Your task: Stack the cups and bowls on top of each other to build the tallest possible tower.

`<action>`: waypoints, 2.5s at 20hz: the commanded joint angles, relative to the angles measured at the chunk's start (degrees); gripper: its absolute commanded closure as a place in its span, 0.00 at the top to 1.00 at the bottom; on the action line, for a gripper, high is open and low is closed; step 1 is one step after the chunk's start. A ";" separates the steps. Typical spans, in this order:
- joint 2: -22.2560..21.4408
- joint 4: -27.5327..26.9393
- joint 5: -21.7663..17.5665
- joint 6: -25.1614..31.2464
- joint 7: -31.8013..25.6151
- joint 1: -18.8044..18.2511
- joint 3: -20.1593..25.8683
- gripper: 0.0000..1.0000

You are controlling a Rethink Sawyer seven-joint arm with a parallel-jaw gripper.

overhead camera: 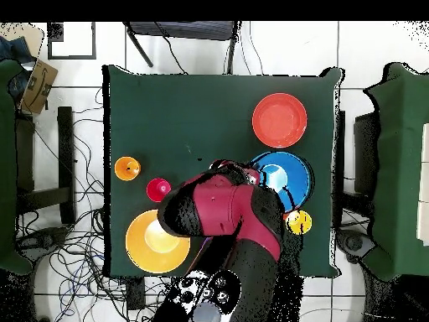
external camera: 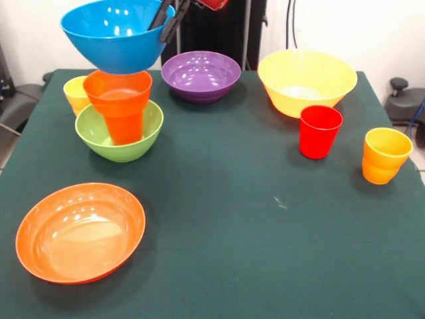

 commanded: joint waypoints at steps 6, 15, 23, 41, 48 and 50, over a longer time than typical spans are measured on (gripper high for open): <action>2.10 -3.76 -0.98 15.52 -4.59 -3.43 4.65 0.00; 2.26 -3.65 -1.93 15.14 -3.17 -4.24 6.01 0.00; 3.65 -5.01 -1.01 14.07 -0.62 -3.78 6.48 0.00; 6.14 -9.36 2.80 14.71 2.44 -3.81 8.40 0.00; 7.69 -10.00 3.16 12.35 3.60 -3.45 7.95 0.00; 7.88 -9.90 3.29 11.94 3.74 -3.45 7.99 0.00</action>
